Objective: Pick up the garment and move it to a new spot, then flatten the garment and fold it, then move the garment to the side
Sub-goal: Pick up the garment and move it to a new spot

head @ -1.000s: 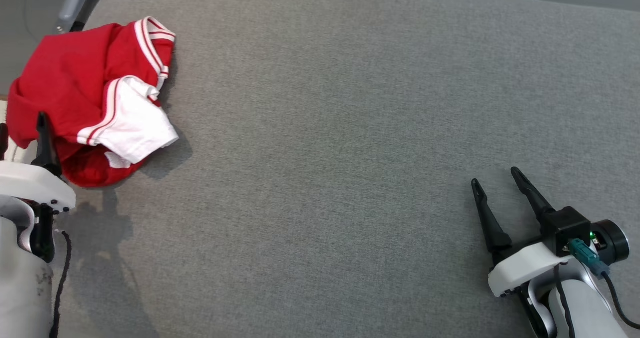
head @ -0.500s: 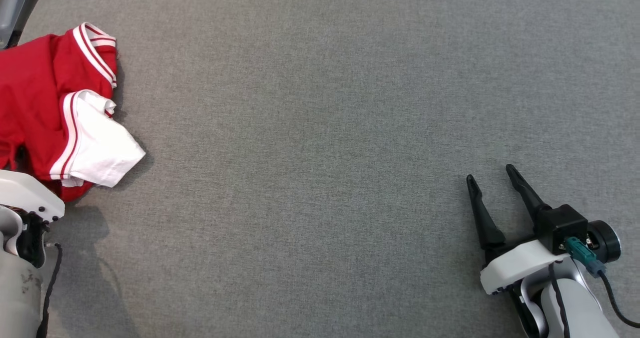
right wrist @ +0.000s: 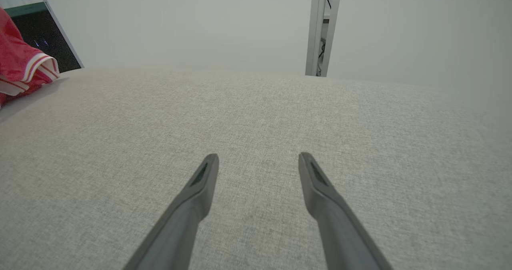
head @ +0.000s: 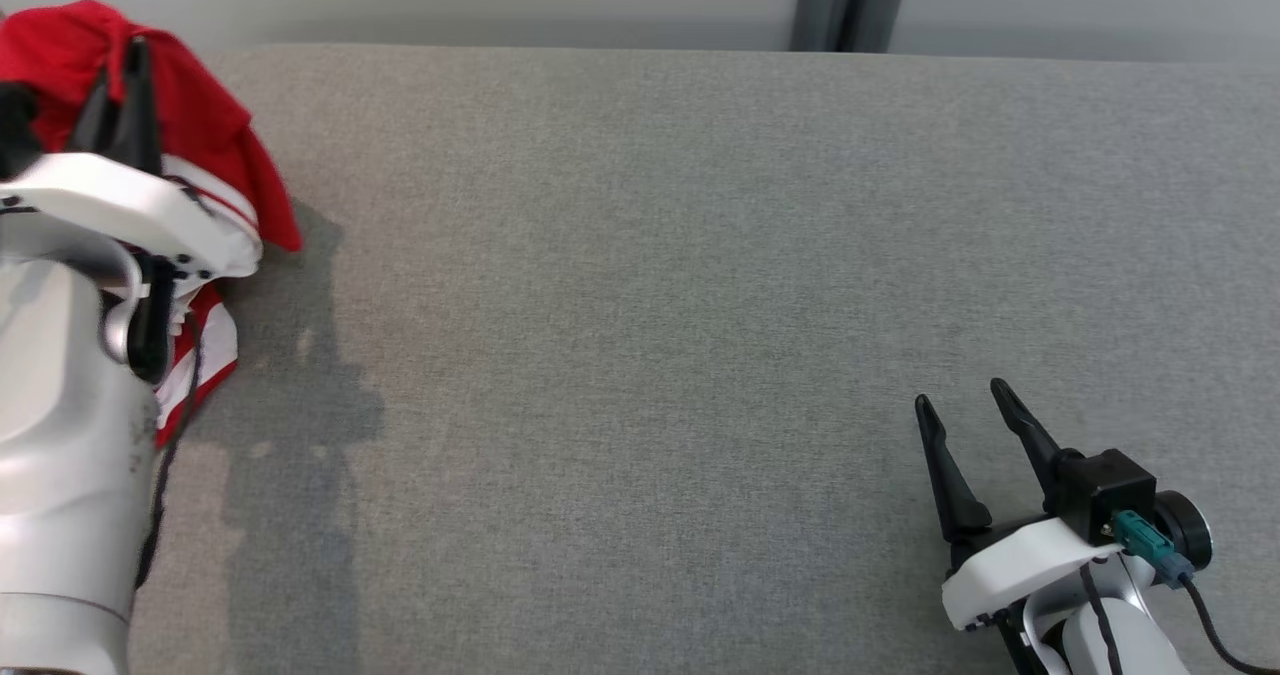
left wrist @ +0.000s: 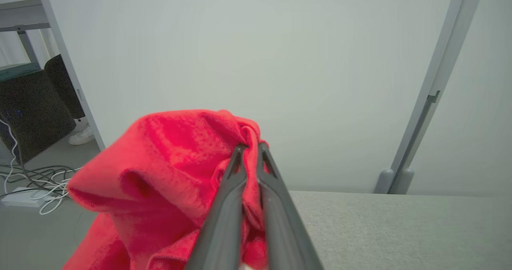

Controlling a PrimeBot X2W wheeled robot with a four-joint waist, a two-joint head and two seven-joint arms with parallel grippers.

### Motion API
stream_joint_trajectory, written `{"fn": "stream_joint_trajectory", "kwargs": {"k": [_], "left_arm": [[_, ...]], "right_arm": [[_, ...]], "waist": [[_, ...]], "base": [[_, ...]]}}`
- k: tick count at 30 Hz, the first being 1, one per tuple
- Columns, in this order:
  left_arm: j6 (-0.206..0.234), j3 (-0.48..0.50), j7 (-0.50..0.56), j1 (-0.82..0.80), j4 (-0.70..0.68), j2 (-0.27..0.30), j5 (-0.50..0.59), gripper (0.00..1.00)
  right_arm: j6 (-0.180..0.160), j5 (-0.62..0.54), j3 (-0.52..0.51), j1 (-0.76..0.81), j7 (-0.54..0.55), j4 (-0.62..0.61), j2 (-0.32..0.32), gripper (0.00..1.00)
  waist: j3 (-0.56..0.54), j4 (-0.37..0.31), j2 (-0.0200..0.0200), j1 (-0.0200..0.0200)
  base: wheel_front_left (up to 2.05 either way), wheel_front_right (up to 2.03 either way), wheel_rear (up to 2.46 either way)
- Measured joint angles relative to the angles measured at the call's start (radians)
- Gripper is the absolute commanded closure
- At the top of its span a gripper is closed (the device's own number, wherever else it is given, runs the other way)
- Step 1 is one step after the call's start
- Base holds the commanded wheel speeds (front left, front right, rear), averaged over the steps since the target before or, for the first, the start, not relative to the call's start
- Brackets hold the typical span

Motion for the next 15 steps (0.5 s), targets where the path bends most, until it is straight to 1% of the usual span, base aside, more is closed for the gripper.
{"fn": "stream_joint_trajectory", "kwargs": {"k": [3, 5, 7, 8, 9, 10, 12, 15], "left_arm": [[0.000, -0.090, -0.008, 0.011, -0.067, -0.041, -0.030, 1.00], [0.000, -0.132, -0.009, 0.036, -0.105, -0.089, -0.064, 1.00], [0.000, -0.180, -0.011, 0.071, -0.134, -0.148, -0.094, 1.00], [0.000, -0.180, -0.011, 0.071, -0.134, -0.148, -0.094, 1.00], [0.000, -0.230, -0.012, 0.106, -0.154, -0.195, -0.110, 1.00], [0.000, -0.230, -0.012, 0.106, -0.154, -0.195, -0.110, 1.00], [0.000, -0.278, -0.012, 0.130, -0.170, -0.219, -0.130, 1.00], [0.000, -0.391, -0.013, 0.166, -0.205, -0.238, -0.139, 1.00]], "right_arm": [[0.000, 0.024, 0.007, 0.014, 0.000, 0.001, 0.001, 0.00], [0.000, 0.042, 0.007, 0.025, 0.000, 0.001, 0.002, 0.00], [0.000, 0.056, 0.006, 0.038, 0.000, 0.003, 0.002, 0.00], [0.000, 0.056, 0.006, 0.038, 0.000, 0.003, 0.002, 0.00], [0.000, 0.065, 0.007, 0.051, 0.000, 0.005, 0.002, 0.00], [0.000, 0.065, 0.007, 0.051, 0.000, 0.005, 0.002, 0.00], [0.000, 0.068, 0.006, 0.062, 0.000, 0.007, 0.002, 0.00], [0.000, 0.078, 0.002, 0.067, 0.000, 0.009, 0.002, 0.00]], "waist": [[-0.019, -0.030, 0.0000, -0.0001], [-0.031, -0.051, 0.0000, 0.0000], [-0.042, -0.073, 0.0000, 0.0000], [-0.042, -0.073, 0.0000, 0.0000], [-0.050, -0.096, 0.0000, 0.0000], [-0.050, -0.096, 0.0000, 0.0000], [-0.056, -0.119, 0.0000, 0.0000], [-0.059, -0.151, 0.0000, 0.0000]], "base": [[0.00, 0.00, 0.00], [0.00, 0.00, 0.00], [0.00, 0.00, 0.00], [0.00, 0.00, 0.00], [0.00, 0.00, 0.00], [0.00, 0.00, 0.00], [0.00, 0.00, 0.00], [0.00, 0.00, 0.00]]}}
